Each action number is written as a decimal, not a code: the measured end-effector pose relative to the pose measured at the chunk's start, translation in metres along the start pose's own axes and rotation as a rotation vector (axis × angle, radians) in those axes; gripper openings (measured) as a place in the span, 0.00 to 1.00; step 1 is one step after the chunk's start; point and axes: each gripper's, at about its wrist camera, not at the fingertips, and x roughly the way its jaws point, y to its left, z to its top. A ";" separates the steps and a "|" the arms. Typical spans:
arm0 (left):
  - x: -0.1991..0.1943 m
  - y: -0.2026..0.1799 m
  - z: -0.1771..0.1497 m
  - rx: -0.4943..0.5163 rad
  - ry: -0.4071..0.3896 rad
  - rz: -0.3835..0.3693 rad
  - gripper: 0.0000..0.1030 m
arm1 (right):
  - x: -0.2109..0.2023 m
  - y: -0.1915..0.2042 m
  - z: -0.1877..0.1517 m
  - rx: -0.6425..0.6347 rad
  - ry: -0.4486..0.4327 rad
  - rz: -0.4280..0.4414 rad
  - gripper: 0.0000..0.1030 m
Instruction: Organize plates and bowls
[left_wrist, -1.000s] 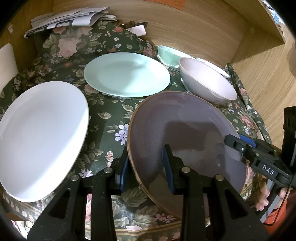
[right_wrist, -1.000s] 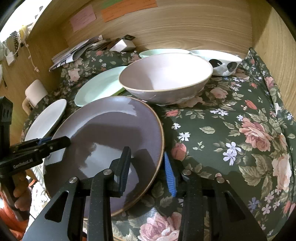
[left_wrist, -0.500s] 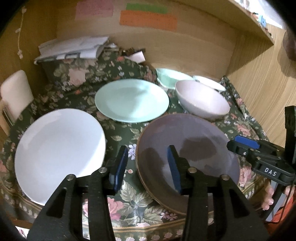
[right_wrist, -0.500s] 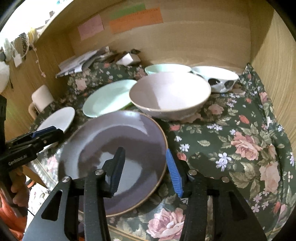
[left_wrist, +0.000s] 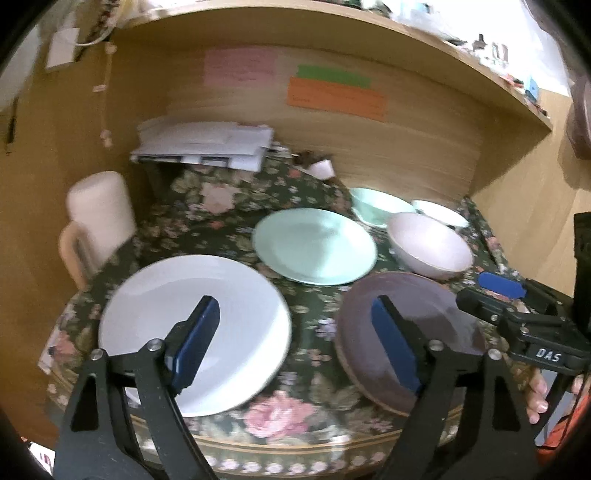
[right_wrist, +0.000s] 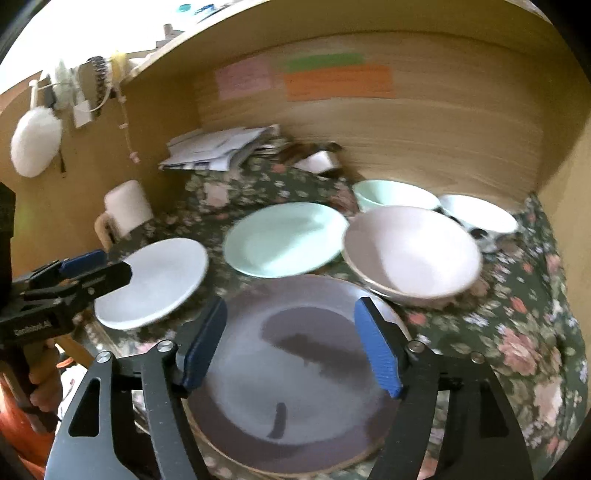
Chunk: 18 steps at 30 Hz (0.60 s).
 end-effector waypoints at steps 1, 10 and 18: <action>-0.002 0.006 0.000 -0.002 -0.004 0.019 0.82 | 0.003 0.003 0.002 -0.006 0.003 0.008 0.67; -0.004 0.054 -0.008 -0.046 0.023 0.102 0.82 | 0.035 0.041 0.015 -0.058 0.046 0.084 0.68; 0.005 0.095 -0.020 -0.077 0.070 0.162 0.82 | 0.070 0.071 0.020 -0.100 0.124 0.120 0.68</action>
